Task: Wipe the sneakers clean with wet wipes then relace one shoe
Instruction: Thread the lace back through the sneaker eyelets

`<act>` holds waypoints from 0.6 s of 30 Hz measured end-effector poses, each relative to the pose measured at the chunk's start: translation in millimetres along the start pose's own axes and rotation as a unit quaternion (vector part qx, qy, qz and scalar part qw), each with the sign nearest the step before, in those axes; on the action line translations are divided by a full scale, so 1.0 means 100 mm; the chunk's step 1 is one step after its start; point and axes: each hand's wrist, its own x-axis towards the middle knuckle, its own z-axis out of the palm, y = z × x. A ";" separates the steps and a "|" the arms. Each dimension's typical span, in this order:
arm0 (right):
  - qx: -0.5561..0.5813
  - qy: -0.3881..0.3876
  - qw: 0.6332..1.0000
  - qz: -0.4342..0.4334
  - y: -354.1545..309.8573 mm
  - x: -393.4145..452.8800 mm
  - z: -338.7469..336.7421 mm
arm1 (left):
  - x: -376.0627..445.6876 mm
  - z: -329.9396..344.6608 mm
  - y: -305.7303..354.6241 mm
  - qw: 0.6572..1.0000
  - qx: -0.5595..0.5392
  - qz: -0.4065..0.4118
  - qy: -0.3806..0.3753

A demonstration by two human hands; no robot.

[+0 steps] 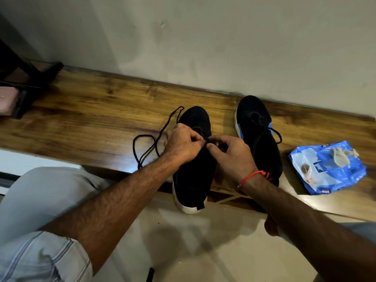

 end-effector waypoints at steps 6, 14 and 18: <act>0.193 -0.027 0.975 0.106 0.08 0.09 0.00 | -0.04 -0.01 -0.01 1.000 -0.011 -0.003 -0.010; 0.171 -0.012 0.978 0.119 0.09 0.22 0.05 | -0.07 -0.05 -0.03 1.000 0.006 0.010 -0.007; 0.126 -0.022 0.987 0.097 0.08 0.26 0.07 | -0.04 -0.08 -0.04 0.998 0.040 0.039 -0.025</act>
